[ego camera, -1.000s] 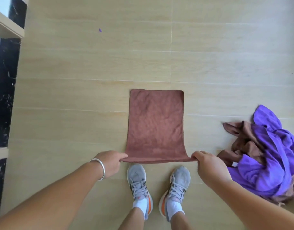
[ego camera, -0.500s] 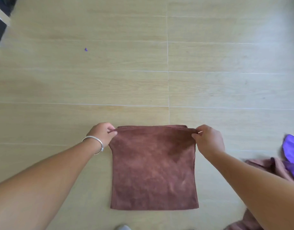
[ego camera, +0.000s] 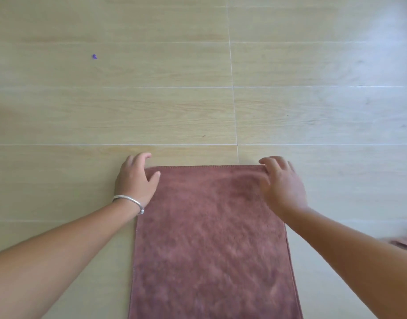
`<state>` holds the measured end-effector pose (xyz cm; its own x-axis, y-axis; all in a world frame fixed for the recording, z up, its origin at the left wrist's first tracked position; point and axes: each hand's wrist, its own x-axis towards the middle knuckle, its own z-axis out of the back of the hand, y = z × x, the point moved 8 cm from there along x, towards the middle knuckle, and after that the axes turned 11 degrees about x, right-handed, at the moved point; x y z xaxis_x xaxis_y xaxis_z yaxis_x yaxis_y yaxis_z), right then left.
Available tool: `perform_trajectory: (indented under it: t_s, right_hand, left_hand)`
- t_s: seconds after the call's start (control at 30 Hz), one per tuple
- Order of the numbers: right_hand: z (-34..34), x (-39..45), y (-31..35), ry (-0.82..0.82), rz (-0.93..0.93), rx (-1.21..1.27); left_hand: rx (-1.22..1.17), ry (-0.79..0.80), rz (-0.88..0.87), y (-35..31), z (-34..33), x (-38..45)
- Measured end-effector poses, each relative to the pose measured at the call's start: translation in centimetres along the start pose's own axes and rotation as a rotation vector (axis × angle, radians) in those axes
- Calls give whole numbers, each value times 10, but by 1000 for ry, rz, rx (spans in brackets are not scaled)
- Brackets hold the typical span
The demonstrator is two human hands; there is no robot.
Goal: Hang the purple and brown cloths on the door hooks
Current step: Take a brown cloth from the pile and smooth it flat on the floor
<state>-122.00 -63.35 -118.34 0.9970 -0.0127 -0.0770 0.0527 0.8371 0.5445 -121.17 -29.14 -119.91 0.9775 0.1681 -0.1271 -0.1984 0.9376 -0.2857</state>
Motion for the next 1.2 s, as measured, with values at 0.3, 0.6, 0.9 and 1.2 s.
perform_trajectory:
  t_s: [0.3,0.6,0.9,1.2]
  right_hand:
    - [-62,-88,-3,413,361,-349]
    - [-63,46,2,327,218,-503]
    - [-70,-76,17,482,608,-421]
    - [-53,-113,-21,473,780,-442]
  left_hand:
    - [547,240,-508,-21,-61,-123]
    - [689,231,-380,-18,-55,36]
    - [600,225,-732,-34,-62,-102]
    - [606,89,-922,-9,-56,-157]
